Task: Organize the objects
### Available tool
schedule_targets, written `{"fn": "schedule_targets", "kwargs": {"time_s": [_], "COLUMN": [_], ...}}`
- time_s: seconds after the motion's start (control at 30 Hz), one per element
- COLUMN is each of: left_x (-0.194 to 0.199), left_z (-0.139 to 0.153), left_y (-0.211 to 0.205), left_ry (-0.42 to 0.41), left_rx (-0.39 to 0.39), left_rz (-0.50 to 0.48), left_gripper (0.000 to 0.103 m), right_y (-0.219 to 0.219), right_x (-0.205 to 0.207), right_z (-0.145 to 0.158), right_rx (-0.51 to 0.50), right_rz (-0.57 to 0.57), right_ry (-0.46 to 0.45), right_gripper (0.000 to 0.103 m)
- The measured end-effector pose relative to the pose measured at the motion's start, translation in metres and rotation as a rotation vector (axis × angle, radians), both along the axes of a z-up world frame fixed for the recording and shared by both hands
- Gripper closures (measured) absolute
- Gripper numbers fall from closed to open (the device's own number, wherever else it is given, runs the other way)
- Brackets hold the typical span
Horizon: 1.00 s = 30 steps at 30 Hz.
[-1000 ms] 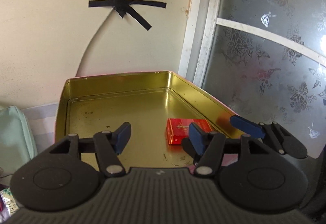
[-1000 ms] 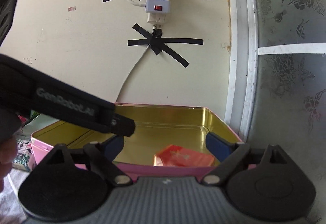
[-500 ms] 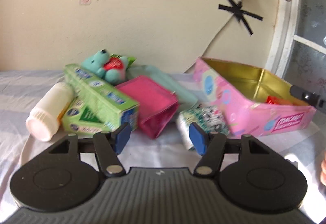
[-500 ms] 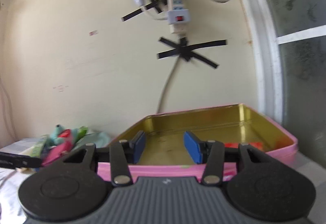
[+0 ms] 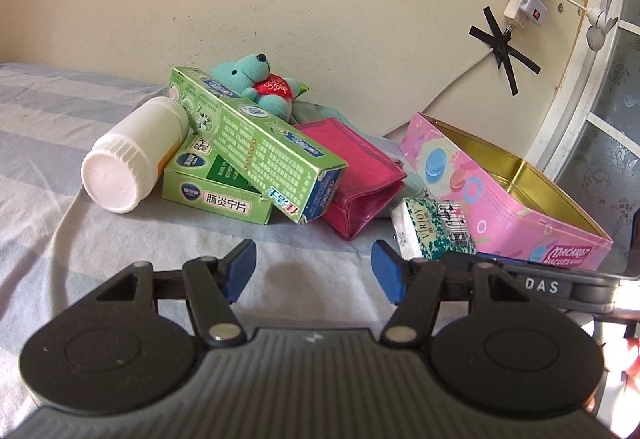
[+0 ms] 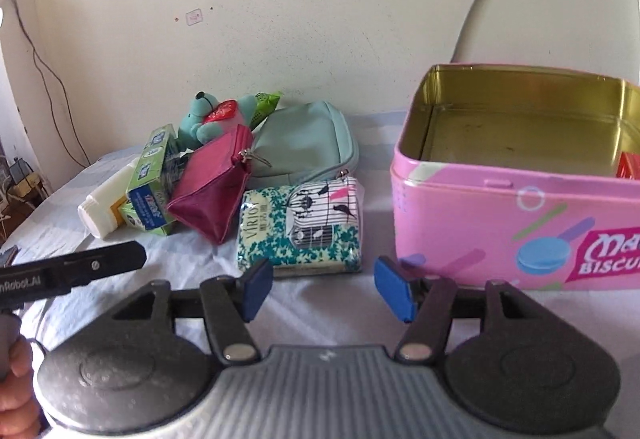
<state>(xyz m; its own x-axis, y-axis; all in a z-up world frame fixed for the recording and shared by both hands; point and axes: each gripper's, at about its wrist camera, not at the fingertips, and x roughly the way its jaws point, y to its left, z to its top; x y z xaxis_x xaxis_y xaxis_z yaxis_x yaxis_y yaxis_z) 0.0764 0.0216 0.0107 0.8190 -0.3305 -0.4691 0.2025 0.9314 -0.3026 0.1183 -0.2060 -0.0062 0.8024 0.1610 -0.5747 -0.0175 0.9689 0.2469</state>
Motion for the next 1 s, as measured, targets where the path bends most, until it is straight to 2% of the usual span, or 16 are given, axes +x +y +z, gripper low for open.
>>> {"fn": "schedule_targets", "kwargs": {"time_s": [0.07, 0.13, 0.2, 0.3, 0.4, 0.53, 0.6, 0.67, 0.73, 0.77, 0.87, 1.0], "left_x": [0.0, 0.0, 0.0, -0.001, -0.003, -0.004, -0.006, -0.008, -0.009, -0.008, 0.0, 0.018], "left_z": [-0.001, -0.001, -0.001, -0.001, 0.001, 0.001, 0.002, 0.003, 0.005, 0.006, 0.007, 0.001], "left_y": [0.002, 0.003, 0.004, 0.004, 0.003, -0.002, -0.008, -0.016, -0.024, -0.026, -0.033, -0.04], "left_ry": [0.002, 0.006, 0.008, -0.002, -0.017, -0.008, 0.004, 0.006, 0.01, 0.016, 0.044, 0.104], "left_rx": [-0.014, -0.028, -0.042, -0.05, -0.059, -0.095, -0.11, -0.106, -0.097, -0.095, -0.071, -0.061], "left_rz": [-0.003, -0.004, -0.009, -0.017, -0.038, -0.132, -0.189, -0.228, -0.252, -0.259, -0.256, -0.262], "left_gripper": [0.037, 0.037, 0.037, 0.034, 0.033, 0.032, 0.032, 0.032, 0.032, 0.032, 0.032, 0.033], "right_y": [0.0, 0.003, 0.003, 0.005, 0.003, 0.001, -0.004, -0.006, -0.006, -0.005, 0.0, 0.017], "right_x": [0.004, 0.004, 0.001, -0.008, -0.032, -0.073, -0.086, -0.097, -0.104, -0.105, -0.096, -0.077], "right_z": [-0.002, -0.002, -0.002, -0.002, 0.001, 0.006, 0.006, 0.006, 0.008, 0.009, 0.013, 0.013], "right_rx": [0.024, 0.011, 0.018, 0.041, 0.118, 0.163, 0.163, 0.131, 0.099, 0.092, 0.05, -0.072], "right_rz": [0.008, 0.011, 0.031, 0.06, 0.101, 0.148, 0.139, 0.12, 0.111, 0.116, 0.137, 0.173], "right_ry": [-0.004, -0.002, 0.003, 0.002, 0.013, 0.01, 0.017, 0.021, -0.009, -0.017, -0.022, -0.024], "right_gripper": [0.048, 0.069, 0.085, 0.09, 0.091, 0.096, 0.095, 0.087, 0.068, 0.065, 0.056, 0.047]}}
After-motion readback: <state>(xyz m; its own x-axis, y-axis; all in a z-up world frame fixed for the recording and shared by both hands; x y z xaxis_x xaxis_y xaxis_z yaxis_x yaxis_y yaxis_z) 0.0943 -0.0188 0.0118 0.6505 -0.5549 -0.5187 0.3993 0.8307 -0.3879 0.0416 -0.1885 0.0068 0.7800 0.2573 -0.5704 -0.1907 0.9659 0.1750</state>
